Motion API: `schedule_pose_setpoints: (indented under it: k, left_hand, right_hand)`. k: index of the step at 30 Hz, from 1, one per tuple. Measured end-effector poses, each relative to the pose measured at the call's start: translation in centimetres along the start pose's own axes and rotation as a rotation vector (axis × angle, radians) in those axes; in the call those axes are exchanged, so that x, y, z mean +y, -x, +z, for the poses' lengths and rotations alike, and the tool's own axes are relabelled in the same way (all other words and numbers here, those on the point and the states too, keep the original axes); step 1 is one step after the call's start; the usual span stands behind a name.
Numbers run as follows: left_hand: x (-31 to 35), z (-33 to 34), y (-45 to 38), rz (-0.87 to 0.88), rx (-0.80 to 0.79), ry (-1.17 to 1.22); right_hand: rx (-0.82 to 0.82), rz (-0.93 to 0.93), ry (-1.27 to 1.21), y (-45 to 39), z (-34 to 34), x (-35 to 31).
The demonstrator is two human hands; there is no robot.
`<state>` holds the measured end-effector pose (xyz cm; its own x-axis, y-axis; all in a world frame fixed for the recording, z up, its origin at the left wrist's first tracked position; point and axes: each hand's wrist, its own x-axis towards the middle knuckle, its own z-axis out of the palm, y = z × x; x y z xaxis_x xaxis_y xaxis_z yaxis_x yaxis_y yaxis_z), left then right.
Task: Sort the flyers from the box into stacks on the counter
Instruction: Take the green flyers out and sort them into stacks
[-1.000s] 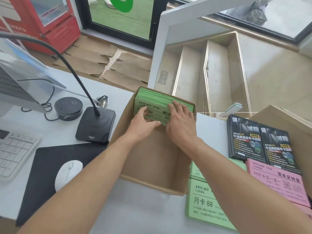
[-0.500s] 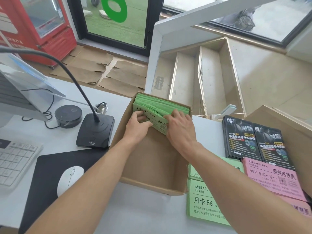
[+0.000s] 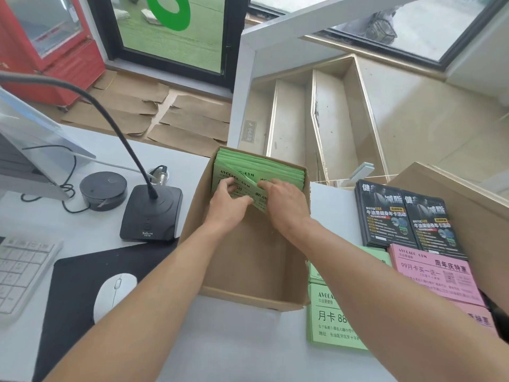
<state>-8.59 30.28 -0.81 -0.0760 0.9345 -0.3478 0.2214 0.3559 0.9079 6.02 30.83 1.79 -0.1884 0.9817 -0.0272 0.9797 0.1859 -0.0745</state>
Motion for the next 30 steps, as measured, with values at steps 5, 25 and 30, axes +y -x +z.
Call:
schedule_pose_setpoints:
  k: [5, 25, 30]
  left_hand:
    - [0.0, 0.0, 0.2, 0.018, -0.031, 0.055]
    - [5.0, 4.7, 19.4, 0.235, -0.264, 0.48]
    - [3.3, 9.4, 25.1, 0.262, -0.374, 0.492]
  right_hand:
    - [-0.118, 0.112, -0.015, -0.8, -0.8, 0.0]
    - [-0.074, 0.137, -1.401, 22.9, -4.6, 6.1]
    - [0.09, 0.212, -1.433, 30.2, -3.4, 8.9]
